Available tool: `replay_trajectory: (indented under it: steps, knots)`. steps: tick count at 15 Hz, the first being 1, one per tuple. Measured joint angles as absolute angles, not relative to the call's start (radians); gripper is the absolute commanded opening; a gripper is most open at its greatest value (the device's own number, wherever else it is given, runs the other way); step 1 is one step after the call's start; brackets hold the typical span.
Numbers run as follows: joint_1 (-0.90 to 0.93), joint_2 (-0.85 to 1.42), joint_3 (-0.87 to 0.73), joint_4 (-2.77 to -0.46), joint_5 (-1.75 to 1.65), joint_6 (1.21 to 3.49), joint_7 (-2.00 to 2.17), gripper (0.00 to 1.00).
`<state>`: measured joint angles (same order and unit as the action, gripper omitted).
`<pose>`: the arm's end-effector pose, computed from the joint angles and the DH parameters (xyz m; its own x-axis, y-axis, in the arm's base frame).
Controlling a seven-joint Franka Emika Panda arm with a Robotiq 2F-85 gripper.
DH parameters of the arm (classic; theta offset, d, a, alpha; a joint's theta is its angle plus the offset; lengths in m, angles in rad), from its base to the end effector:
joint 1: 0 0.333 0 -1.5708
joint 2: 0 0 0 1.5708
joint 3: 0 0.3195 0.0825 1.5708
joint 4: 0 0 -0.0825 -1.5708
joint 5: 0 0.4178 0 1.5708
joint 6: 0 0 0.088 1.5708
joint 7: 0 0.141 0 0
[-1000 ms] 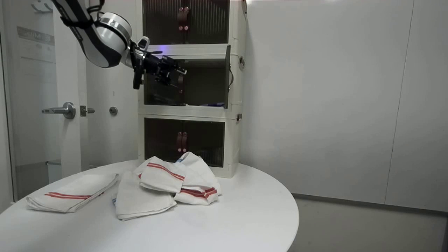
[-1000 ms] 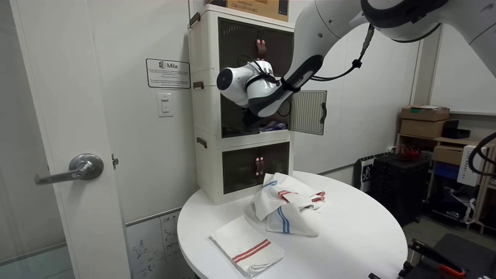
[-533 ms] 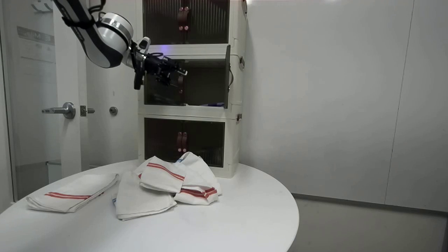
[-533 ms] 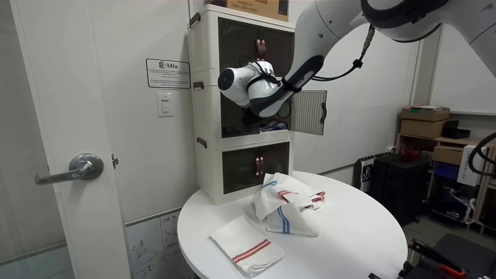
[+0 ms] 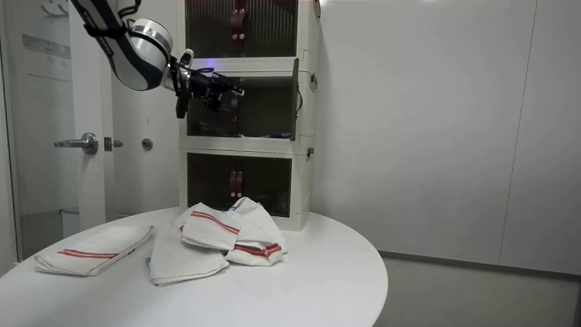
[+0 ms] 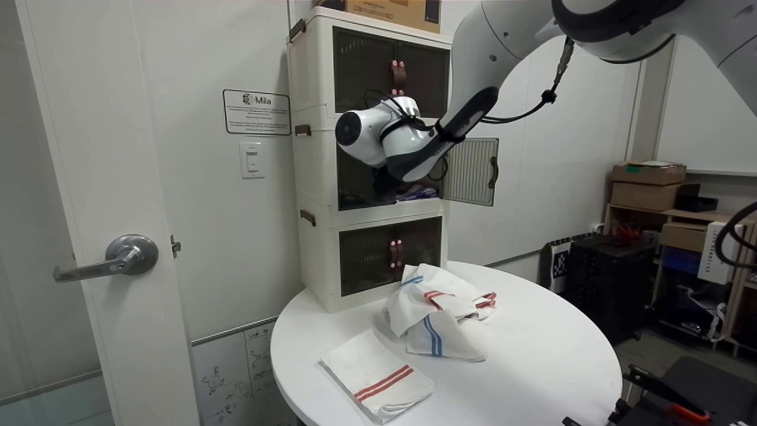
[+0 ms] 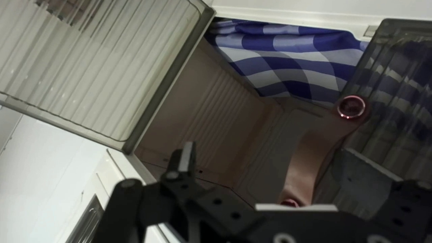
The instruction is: Open the left door on the second cabinet
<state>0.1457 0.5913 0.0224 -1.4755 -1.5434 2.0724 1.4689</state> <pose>0.7826 0.0471 0.3541 0.5430 0.1014 0.8336 -0.6356 -0.5991 0.4869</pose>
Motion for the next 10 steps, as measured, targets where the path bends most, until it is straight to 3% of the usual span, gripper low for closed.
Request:
replay_trajectory:
  steps: [10]
  knots:
    - [0.121,0.565,0.013,-1.524,-1.638,2.120,1.471,1.00]
